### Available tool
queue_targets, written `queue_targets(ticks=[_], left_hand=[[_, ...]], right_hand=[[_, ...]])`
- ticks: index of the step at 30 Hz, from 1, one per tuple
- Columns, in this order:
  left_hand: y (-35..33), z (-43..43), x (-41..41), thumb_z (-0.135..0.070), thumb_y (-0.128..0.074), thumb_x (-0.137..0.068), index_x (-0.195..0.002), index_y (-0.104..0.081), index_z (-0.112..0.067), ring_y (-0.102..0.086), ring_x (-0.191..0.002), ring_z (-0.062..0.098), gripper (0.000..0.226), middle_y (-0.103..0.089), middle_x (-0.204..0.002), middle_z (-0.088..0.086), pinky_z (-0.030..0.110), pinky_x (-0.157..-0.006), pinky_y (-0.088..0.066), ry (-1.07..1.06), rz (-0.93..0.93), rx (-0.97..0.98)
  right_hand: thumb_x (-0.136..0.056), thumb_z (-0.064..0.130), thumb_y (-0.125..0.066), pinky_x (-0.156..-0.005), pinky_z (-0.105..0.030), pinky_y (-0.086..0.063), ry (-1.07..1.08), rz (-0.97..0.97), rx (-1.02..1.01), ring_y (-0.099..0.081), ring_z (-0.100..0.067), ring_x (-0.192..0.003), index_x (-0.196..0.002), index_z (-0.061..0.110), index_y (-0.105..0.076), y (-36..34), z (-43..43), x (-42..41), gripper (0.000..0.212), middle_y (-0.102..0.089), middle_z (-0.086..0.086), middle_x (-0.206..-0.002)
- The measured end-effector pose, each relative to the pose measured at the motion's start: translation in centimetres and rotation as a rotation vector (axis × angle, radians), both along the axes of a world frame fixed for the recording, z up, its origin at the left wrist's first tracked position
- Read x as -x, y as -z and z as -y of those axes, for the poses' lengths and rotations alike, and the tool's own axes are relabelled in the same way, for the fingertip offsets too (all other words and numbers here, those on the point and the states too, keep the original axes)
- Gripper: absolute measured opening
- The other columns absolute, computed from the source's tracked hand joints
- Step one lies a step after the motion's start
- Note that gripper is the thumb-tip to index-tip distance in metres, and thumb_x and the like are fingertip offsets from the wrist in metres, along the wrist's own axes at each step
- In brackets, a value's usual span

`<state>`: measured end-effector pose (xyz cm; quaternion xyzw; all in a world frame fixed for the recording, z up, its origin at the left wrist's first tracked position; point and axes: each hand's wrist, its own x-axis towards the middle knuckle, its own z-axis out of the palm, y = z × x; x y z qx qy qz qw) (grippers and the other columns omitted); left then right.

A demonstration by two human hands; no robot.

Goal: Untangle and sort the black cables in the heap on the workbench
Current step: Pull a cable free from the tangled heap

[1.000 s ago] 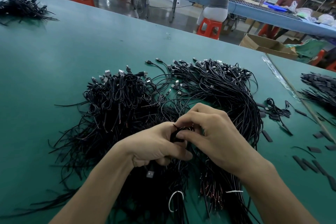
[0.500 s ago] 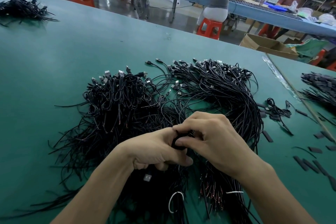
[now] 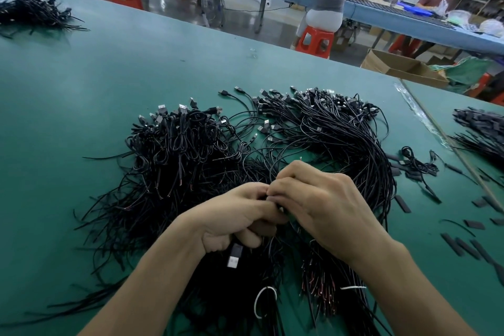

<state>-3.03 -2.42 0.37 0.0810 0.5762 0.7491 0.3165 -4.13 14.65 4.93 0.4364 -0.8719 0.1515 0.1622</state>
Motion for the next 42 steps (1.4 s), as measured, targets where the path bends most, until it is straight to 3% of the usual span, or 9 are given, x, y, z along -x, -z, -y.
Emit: queue_targets(ticks=[9, 13, 17, 22, 26, 29, 33, 38, 42], left_hand=[[-1.0, -0.4, 0.3, -0.014, -0.044, -0.074, -0.07, -0.053, -0.011, -0.021, -0.047, 0.003, 0.01, -0.04, -0.066, -0.001, 0.01, -0.03, -0.017, -0.164, 0.371, -0.561], [-1.3, -0.8, 0.2, -0.03, -0.056, -0.086, -0.072, -0.051, -0.014, -0.026, -0.039, 0.001, 0.023, -0.041, -0.062, -0.003, 0.011, -0.029, -0.017, -0.358, 0.263, -0.416], [-1.4, -1.4, 0.0, -0.029, -0.052, -0.099, -0.068, -0.055, -0.018, -0.027, -0.041, 0.0, 0.033, -0.04, -0.06, -0.005, 0.011, -0.03, -0.022, -0.475, 0.047, -0.306], [-1.7, -1.4, -0.3, -0.028, -0.046, -0.105, -0.063, -0.071, -0.029, -0.033, -0.047, 0.002, 0.049, -0.041, -0.059, -0.009, 0.012, -0.035, -0.027, -0.519, -0.047, -0.223], [-1.7, -1.5, -0.4, -0.031, -0.046, -0.105, -0.063, -0.072, -0.031, -0.042, -0.045, 0.0, 0.049, -0.051, -0.059, -0.011, 0.013, -0.037, -0.031, -0.545, -0.036, -0.165], [-1.5, -1.7, -0.4, -0.029, -0.046, -0.105, -0.061, -0.069, -0.029, -0.038, -0.044, 0.002, 0.049, -0.048, -0.06, -0.008, 0.013, -0.035, -0.028, -0.548, 0.014, -0.227], [-1.2, -1.9, -0.2, -0.026, -0.045, -0.105, -0.063, -0.063, -0.024, -0.034, -0.043, 0.003, 0.046, -0.046, -0.062, -0.005, 0.013, -0.033, -0.025, -0.548, 0.048, -0.329], [-1.0, -2.1, -0.1, -0.011, -0.043, -0.102, -0.097, -0.068, -0.011, -0.043, -0.052, 0.006, 0.025, -0.054, -0.069, -0.001, 0.019, -0.041, -0.033, -0.559, -0.013, -0.431], [-0.6, -2.1, -0.2, -0.016, -0.049, -0.1, -0.103, -0.077, -0.024, -0.046, -0.058, 0.003, 0.029, -0.06, -0.073, -0.007, 0.018, -0.048, -0.04, -0.563, -0.167, -0.367]], right_hand=[[-0.099, 0.025, -0.054, -0.054, -0.04, -0.052, 0.116, -0.091, 0.09, -0.055, -0.019, -0.081, -0.09, 0.012, -0.067, 0.8, 0.3, 0.2, 0.021, -0.059, 0.001, -0.088], [-0.096, 0.024, -0.057, -0.069, -0.038, -0.052, 0.154, 0.073, 0.29, -0.053, -0.015, -0.085, -0.089, 0.013, -0.065, 1.9, 1.1, -0.2, 0.015, -0.057, 0.006, -0.089], [-0.096, 0.017, -0.061, -0.074, -0.034, -0.052, 0.204, 0.167, 0.435, -0.058, -0.013, -0.087, -0.094, 0.013, -0.066, 2.3, 1.7, -0.3, 0.007, -0.058, 0.007, -0.092], [-0.096, 0.027, -0.06, -0.078, -0.032, -0.053, 0.237, 0.147, 0.32, -0.06, -0.011, -0.092, -0.1, 0.017, -0.068, 1.4, 1.8, -0.3, 0.014, -0.06, 0.009, -0.096], [-0.095, 0.032, -0.057, -0.069, -0.027, -0.051, 0.258, 0.098, 0.167, -0.057, -0.007, -0.084, -0.099, 0.022, -0.067, 0.2, 1.9, -0.5, 0.014, -0.058, 0.012, -0.095], [-0.095, 0.032, -0.058, -0.064, -0.024, -0.048, 0.272, 0.113, 0.109, -0.054, -0.005, -0.079, -0.098, 0.024, -0.067, -0.4, 1.9, -0.5, 0.012, -0.057, 0.013, -0.093], [-0.098, 0.028, -0.052, -0.067, -0.035, -0.055, 0.246, 0.075, 0.038, -0.055, -0.009, -0.087, -0.1, 0.019, -0.065, -0.6, 2.1, -0.3, 0.016, -0.055, 0.009, -0.097], [-0.095, 0.031, -0.054, -0.074, -0.028, -0.052, 0.337, 0.23, 0.36, -0.058, -0.003, -0.088, -0.092, 0.023, -0.065, 0.2, 2.1, -0.3, 0.013, -0.058, 0.014, -0.094], [-0.097, 0.016, -0.061, -0.062, -0.015, -0.051, 0.314, 0.585, 0.635, -0.069, -0.003, -0.068, -0.088, 0.018, -0.067, 0.3, 2.5, -0.3, 0.011, -0.071, 0.005, -0.075]])
